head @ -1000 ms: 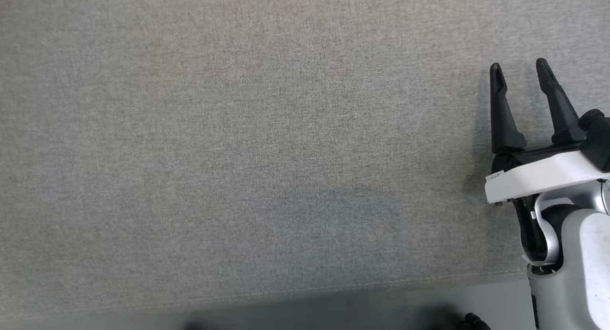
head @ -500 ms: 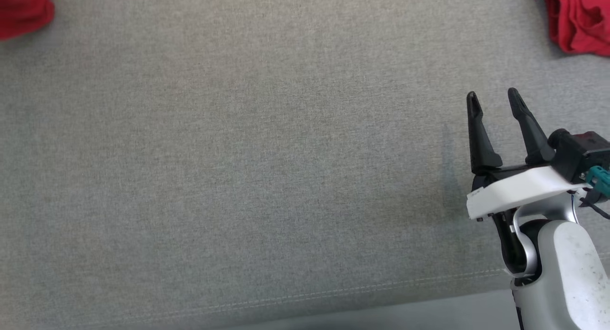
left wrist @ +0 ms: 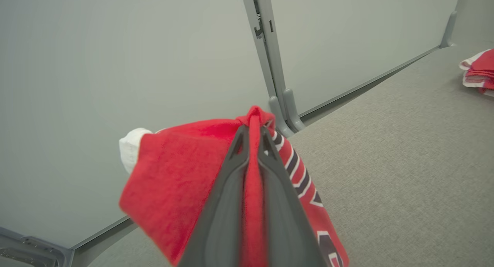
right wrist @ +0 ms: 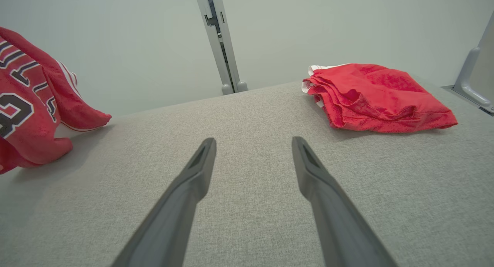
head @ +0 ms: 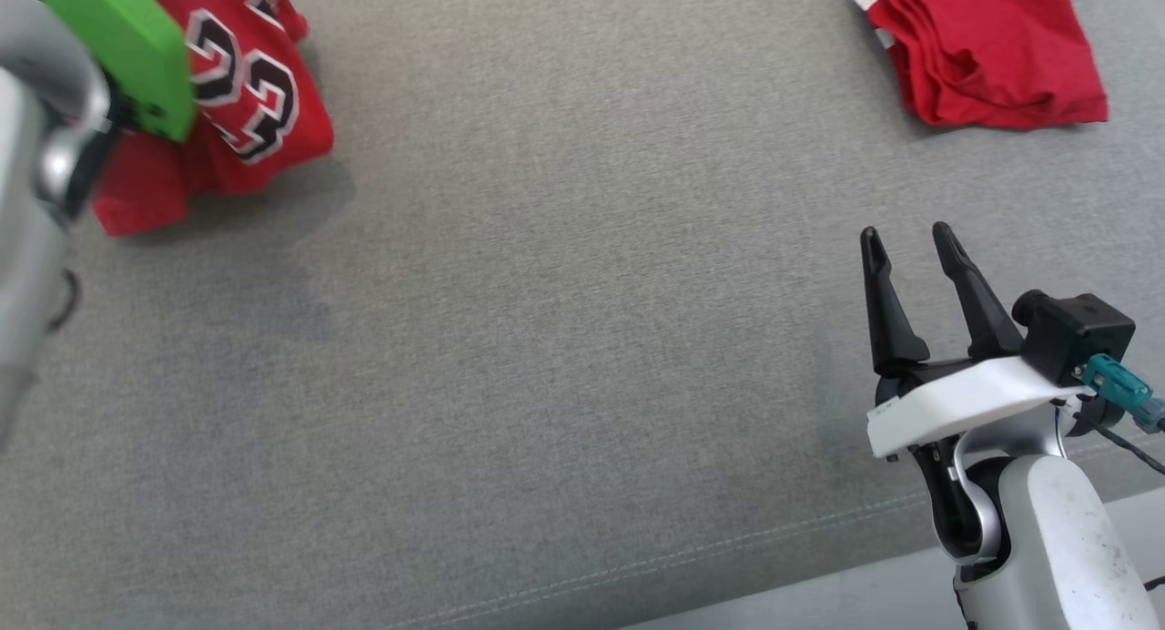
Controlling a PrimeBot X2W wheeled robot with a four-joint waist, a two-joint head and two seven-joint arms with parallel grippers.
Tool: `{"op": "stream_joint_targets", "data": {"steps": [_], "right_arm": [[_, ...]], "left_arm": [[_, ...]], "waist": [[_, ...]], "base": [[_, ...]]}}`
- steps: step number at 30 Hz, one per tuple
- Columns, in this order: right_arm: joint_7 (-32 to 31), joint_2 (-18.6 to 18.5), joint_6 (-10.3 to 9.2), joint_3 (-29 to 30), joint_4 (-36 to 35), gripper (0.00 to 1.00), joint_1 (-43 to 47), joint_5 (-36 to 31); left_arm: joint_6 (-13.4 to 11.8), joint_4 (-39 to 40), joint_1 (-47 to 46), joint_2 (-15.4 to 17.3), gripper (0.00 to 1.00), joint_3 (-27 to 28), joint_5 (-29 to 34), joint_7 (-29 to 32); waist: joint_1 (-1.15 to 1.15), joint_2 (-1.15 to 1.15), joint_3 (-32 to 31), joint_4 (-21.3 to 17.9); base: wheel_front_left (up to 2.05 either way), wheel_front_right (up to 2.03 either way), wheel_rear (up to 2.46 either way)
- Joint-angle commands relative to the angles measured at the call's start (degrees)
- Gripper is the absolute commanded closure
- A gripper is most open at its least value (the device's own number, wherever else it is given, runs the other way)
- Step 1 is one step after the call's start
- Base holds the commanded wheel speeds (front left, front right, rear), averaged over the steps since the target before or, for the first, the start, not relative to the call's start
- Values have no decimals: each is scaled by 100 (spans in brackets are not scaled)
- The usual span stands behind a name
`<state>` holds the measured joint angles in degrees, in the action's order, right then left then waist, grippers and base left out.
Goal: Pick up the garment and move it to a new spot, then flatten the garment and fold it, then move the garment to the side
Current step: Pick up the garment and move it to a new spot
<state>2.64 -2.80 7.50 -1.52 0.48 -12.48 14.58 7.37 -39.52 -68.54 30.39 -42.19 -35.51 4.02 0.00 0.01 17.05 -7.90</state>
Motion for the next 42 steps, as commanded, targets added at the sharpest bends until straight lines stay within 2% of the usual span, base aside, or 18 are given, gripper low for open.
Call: {"op": "stream_joint_targets", "data": {"steps": [1,8,18,24,30,31,32,33,34,42], "right_arm": [[43,-11,-2,-14,17,0,75,82],[147,-11,-2,-20,149,0,145,164],[156,-11,-2,81,175,0,287,175],[95,-10,-2,23,153,0,296,154],[52,-11,-2,-71,161,0,330,169],[51,-11,-2,-82,167,0,340,167],[40,-11,-2,-93,175,0,348,165],[26,-11,-2,-101,181,0,356,159],[18,-10,-2,-107,186,0,363,150],[-55,-10,-2,29,155,0,400,88]], "left_arm": [[9,70,136,-109,100,-61,-33,-40],[13,318,721,-857,100,-726,-46,-304],[-31,211,1768,-1819,100,-1633,302,-916],[-46,-47,2170,-2255,100,-2038,469,-1125],[-90,-487,2551,-2548,100,-2142,309,-1329],[-113,-566,2609,-2582,88,-2145,265,-1368],[-125,-659,2659,-2608,65,-2155,245,-1390],[-132,-724,2692,-2640,49,-2178,224,-1428],[-143,-795,2710,-2671,0,-2192,214,-1469],[-195,-696,2970,-2749,0,-2305,-53,-1721]], "waist": [[0,-1,-156,-173],[0,-1,-257,-206],[0,-1,-403,14],[0,-1,-481,104],[0,-1,-553,105],[0,-1,-565,99],[0,-1,-583,93],[0,-1,-595,88],[0,-1,-608,84],[0,-1,-762,136]], "base": [[0,0,0],[0,0,0],[0,0,0],[0,0,0],[0,0,0],[0,0,0],[0,0,0],[0,0,0],[0,0,0],[0,0,0]]}}
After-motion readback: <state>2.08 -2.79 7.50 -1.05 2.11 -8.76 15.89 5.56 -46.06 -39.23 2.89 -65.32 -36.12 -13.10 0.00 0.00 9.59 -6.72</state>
